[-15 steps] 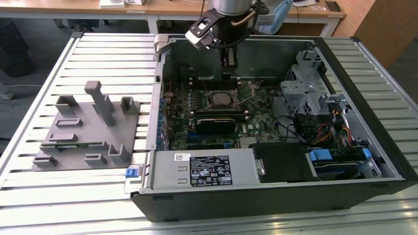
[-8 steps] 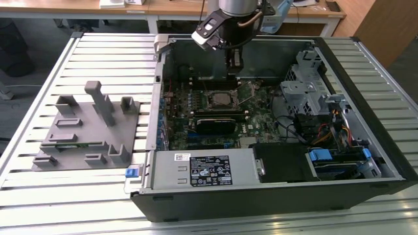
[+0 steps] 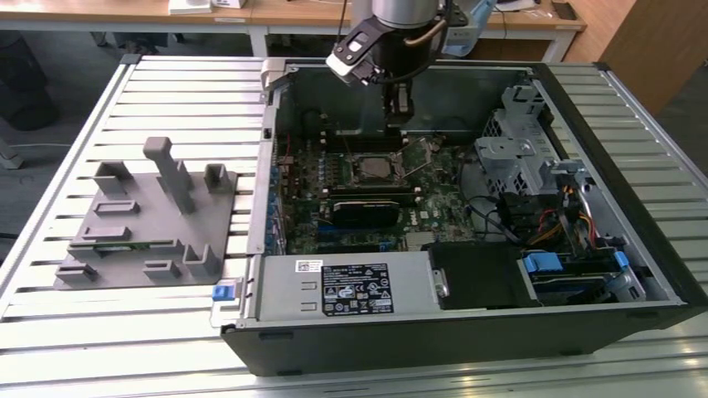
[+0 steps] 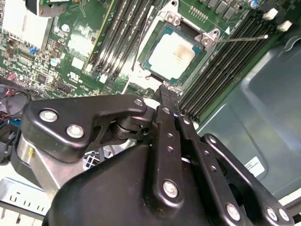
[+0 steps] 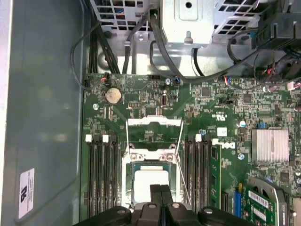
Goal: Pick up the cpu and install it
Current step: 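Close the cpu cover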
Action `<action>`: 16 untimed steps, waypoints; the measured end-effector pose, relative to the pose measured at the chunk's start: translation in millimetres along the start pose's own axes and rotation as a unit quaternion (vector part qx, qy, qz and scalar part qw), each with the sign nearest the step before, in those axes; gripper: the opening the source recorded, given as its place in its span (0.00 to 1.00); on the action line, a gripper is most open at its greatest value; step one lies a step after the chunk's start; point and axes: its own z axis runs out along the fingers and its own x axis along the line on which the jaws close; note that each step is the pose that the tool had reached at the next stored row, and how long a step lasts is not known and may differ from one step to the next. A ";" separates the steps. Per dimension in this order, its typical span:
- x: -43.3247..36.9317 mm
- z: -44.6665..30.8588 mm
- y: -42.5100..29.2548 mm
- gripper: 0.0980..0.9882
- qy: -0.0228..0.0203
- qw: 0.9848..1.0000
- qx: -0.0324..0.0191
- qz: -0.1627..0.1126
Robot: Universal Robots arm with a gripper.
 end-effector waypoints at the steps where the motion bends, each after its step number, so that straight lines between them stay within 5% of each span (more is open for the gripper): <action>1: 0.0 0.2 2.3 0.03 0.000 1.000 0.000 0.000; 16: 0.3 2.8 26.7 0.03 0.000 1.000 0.001 0.000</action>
